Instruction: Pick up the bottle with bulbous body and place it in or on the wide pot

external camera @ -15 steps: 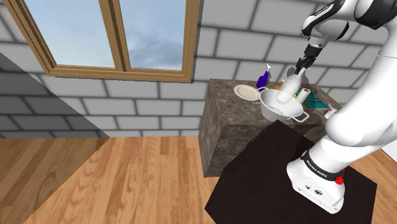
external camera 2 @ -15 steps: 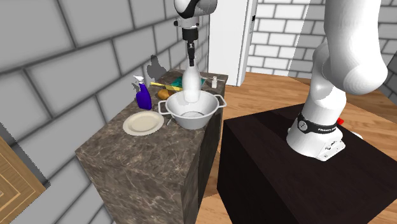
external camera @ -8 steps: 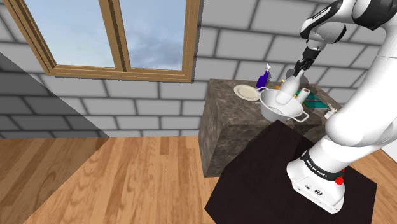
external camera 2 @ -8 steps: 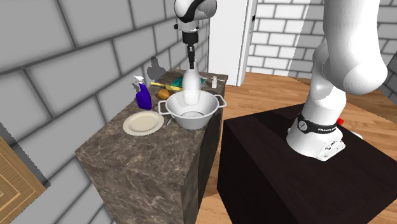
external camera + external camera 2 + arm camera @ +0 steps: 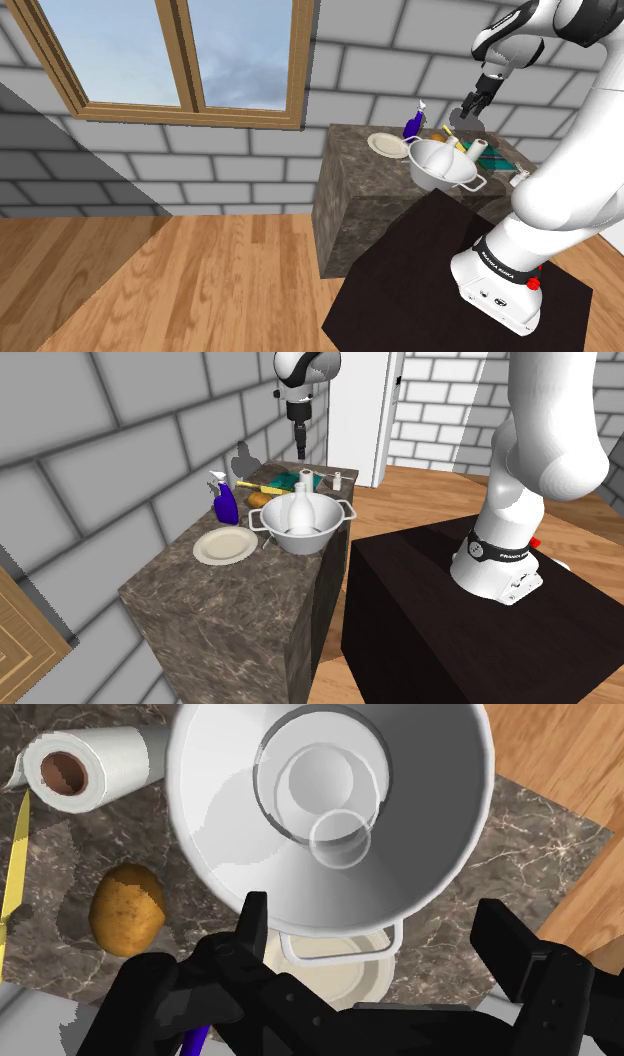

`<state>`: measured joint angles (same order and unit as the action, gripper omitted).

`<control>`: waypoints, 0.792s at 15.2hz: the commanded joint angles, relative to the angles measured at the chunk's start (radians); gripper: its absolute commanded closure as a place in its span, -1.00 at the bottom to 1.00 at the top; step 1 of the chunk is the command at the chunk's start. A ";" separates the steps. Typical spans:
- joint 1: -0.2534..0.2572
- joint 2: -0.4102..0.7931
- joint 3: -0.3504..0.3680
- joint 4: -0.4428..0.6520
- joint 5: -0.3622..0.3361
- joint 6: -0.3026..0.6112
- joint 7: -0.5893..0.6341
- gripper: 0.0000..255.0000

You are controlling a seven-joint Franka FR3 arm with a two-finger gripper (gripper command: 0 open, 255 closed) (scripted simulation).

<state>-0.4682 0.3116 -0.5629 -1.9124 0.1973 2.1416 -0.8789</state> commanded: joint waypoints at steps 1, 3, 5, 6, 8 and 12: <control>0.004 -0.016 -0.005 0.015 -0.012 -0.029 0.008 -1.00; 0.009 -0.045 -0.013 0.050 -0.033 -0.087 0.022 -1.00; 0.011 -0.054 -0.016 0.065 -0.040 -0.110 0.026 -1.00; 0.011 -0.054 -0.016 0.065 -0.040 -0.110 0.026 -1.00; 0.011 -0.054 -0.016 0.065 -0.040 -0.110 0.026 -1.00; 0.011 -0.054 -0.016 0.065 -0.040 -0.110 0.026 -1.00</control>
